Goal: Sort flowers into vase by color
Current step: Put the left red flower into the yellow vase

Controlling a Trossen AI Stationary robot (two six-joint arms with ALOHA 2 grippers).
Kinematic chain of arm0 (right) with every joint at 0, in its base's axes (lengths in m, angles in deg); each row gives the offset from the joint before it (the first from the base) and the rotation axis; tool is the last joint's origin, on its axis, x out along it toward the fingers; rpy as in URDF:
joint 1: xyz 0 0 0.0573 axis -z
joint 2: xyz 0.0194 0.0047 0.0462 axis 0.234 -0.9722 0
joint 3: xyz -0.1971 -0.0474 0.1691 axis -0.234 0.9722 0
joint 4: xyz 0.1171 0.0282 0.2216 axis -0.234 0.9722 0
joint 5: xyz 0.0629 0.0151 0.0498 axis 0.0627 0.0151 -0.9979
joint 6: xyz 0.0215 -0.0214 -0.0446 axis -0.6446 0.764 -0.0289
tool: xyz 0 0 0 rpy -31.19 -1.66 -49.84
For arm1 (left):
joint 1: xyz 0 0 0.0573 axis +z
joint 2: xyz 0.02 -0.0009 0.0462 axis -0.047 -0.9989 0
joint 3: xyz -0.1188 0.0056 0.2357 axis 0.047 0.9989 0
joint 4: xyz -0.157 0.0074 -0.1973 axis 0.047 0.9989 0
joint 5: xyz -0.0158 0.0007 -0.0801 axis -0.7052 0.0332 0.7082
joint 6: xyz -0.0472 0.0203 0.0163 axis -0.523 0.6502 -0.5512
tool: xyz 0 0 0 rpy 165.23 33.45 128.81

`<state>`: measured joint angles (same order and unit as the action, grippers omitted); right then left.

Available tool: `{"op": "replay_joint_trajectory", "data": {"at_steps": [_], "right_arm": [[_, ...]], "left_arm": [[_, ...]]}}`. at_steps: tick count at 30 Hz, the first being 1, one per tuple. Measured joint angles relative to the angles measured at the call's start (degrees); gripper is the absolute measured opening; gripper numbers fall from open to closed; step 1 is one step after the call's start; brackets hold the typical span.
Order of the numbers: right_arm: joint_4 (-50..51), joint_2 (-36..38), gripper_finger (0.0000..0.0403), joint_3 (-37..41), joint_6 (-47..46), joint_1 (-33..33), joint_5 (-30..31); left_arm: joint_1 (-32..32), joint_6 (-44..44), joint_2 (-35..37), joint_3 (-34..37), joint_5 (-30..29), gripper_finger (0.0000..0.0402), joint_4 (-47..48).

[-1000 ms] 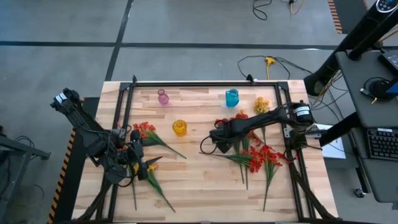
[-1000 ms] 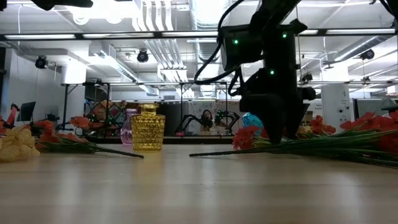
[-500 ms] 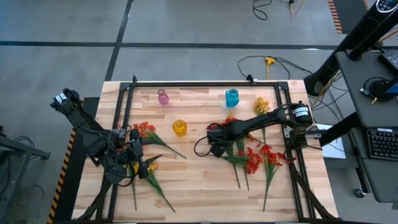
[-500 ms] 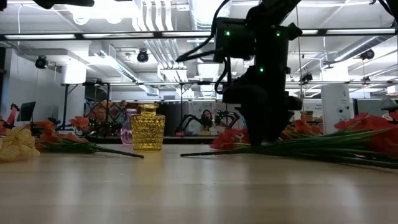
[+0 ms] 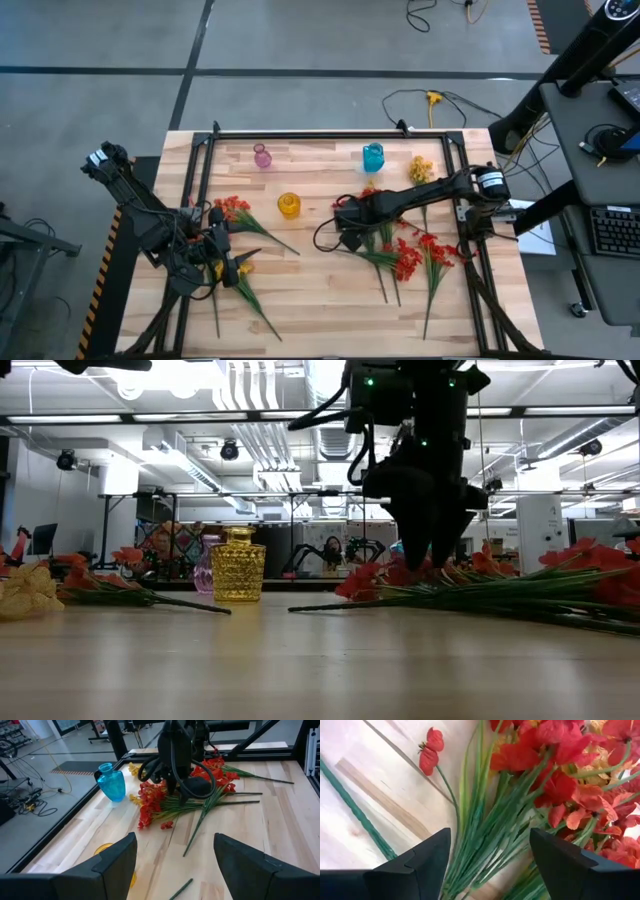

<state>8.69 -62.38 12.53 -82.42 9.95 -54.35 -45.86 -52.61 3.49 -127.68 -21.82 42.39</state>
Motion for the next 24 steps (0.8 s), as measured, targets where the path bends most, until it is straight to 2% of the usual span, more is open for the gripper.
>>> {"op": "replay_joint_trajectory", "data": {"at_steps": [16, 20, 24], "right_arm": [[-4.07, -6.59, 0.0259, 0.04, -0.12, -2.32, 0.17], [-4.31, -7.15, 0.0233, -0.07, 0.38, -2.29, 0.21], [-4.41, -6.94, 0.0188, -0.06, 0.40, -2.28, 0.08]], "left_arm": [[0.00, 0.02, 0.00, 0.00, 0.02, 0.0246, 0.02], [0.01, 0.02, 0.00, 0.01, 0.02, 0.0246, 0.04], [0.00, 0.48, 0.00, 0.02, 0.00, 0.0246, 0.04]]}}
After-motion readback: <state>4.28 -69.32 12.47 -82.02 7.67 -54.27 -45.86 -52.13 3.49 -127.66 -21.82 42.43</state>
